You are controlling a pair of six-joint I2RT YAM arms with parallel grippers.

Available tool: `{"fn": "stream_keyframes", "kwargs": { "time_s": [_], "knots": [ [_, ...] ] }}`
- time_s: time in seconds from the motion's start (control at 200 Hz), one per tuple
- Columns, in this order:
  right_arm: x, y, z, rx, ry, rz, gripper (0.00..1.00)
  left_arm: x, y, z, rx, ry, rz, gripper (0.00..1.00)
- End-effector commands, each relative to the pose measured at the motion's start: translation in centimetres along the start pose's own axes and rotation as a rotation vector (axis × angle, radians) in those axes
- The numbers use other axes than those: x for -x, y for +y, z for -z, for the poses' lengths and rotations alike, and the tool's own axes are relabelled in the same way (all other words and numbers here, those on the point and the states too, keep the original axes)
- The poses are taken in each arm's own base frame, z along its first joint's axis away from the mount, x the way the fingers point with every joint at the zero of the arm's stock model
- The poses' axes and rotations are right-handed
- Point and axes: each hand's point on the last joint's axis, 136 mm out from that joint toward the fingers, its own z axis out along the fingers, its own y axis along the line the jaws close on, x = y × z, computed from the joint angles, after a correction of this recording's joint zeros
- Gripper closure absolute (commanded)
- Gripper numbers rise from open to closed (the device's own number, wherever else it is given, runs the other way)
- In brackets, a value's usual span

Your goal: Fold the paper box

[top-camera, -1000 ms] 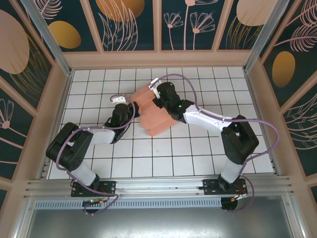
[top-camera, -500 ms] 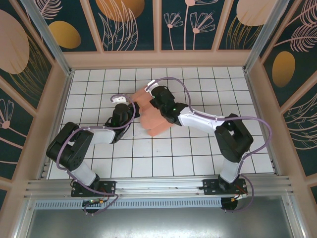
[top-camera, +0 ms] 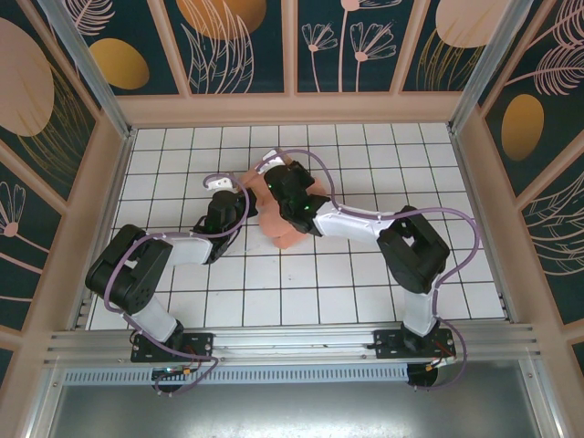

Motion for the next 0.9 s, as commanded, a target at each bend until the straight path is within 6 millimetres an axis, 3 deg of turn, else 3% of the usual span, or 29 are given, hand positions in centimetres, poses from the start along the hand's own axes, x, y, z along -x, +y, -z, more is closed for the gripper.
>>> {"fn": "stream_keyframes", "kwargs": {
  "time_s": [0.0, 0.065, 0.085, 0.125, 0.265, 0.43, 0.51, 0.691, 0.896],
  "knots": [
    [1.8, 0.1, 0.0, -0.02, -0.037, -0.026, 0.74, 1.0, -4.0, 0.1, -0.152, -0.017, -0.005, 1.0],
    [1.9, 0.0, 0.0, -0.025, -0.038, -0.035, 0.76, 1.0, -4.0, 0.1, -0.152, -0.016, -0.004, 1.0],
    [1.8, 0.0, 0.0, -0.027, -0.036, -0.037, 0.81, 1.0, -4.0, 0.1, -0.154, -0.016, -0.003, 1.0],
    [1.7, -0.2, -0.1, -0.046, -0.029, -0.047, 1.0, 0.9, -4.0, 0.1, -0.154, -0.015, -0.002, 1.0],
    [1.3, -0.8, -0.2, -0.094, 0.003, -0.078, 1.0, 0.9, -3.9, 0.2, -0.151, -0.014, -0.002, 1.0],
    [1.3, -0.2, -0.1, -0.049, 0.002, -0.088, 1.0, 1.0, -4.0, 0.2, -0.151, -0.015, -0.004, 1.0],
    [1.8, 0.7, 0.6, 0.053, -0.041, -0.133, 0.8, 1.1, -4.0, 0.1, -0.15, -0.017, -0.001, 1.0],
    [3.1, 1.6, 3.1, 0.305, -0.145, -0.253, 0.51, 0.9, -3.9, 0.1, -0.148, -0.014, 0.0, 1.0],
    [2.9, 0.4, 5.1, 0.325, -0.205, -0.235, 0.32, 0.9, -3.9, 0.0, -0.152, -0.011, 0.004, 1.0]
  ]
}}
